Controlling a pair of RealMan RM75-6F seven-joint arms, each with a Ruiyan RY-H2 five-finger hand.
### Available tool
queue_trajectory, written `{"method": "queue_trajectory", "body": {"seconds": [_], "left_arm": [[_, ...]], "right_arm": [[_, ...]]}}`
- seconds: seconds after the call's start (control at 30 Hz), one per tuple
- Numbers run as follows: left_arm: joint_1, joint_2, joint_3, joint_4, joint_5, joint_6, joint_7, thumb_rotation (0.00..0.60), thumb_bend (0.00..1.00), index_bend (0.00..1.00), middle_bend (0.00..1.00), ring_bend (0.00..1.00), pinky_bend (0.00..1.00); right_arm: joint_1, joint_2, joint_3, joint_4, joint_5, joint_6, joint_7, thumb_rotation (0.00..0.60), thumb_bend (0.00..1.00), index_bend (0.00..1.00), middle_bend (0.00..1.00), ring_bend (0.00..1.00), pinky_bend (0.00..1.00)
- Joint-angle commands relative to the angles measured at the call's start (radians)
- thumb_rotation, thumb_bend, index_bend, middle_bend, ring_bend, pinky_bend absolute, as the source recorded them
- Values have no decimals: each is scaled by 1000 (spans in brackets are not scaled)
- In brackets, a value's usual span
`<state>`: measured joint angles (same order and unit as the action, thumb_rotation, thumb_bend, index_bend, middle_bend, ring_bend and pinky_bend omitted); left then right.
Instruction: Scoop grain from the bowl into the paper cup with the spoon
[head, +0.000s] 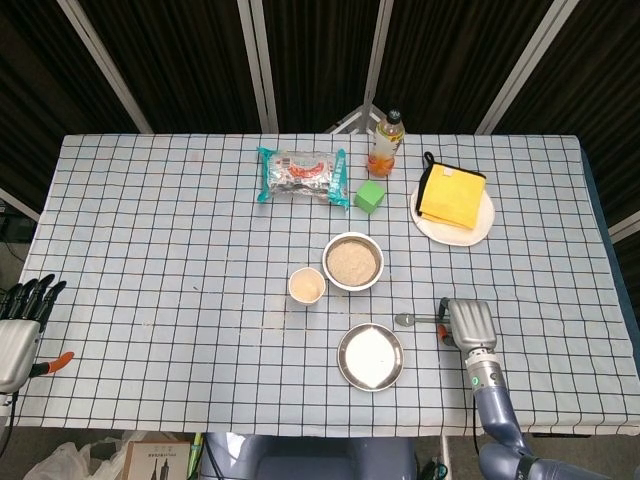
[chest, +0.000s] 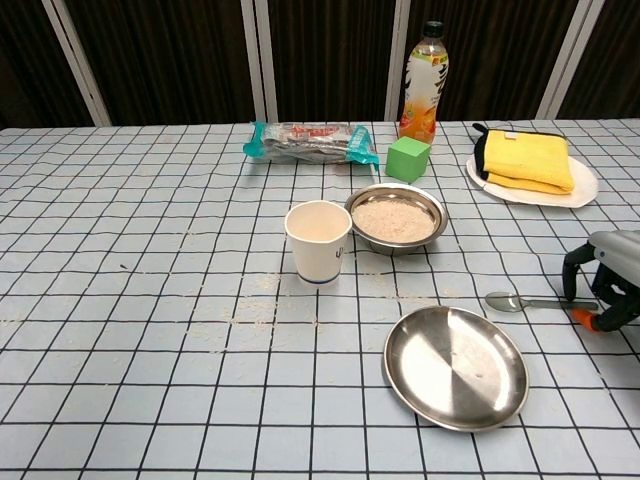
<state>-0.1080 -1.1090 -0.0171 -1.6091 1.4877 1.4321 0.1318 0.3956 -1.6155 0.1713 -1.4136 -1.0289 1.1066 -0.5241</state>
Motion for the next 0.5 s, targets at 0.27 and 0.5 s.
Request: {"method": "queue_trajectory", "body": {"seconds": [0.27, 0.5], "left_arm": [[0, 0, 0, -1, -2, -2, 1, 600, 0, 0, 0, 0, 0], [-1, 1, 1, -2, -4, -4, 2, 600, 0, 0, 0, 0, 0]], "right_arm": [[10, -7, -4, 4, 10, 5, -7, 600, 439, 528, 921, 979, 998], [13, -11, -6, 13, 25, 6, -9, 600, 467, 532, 921, 979, 998]]}}
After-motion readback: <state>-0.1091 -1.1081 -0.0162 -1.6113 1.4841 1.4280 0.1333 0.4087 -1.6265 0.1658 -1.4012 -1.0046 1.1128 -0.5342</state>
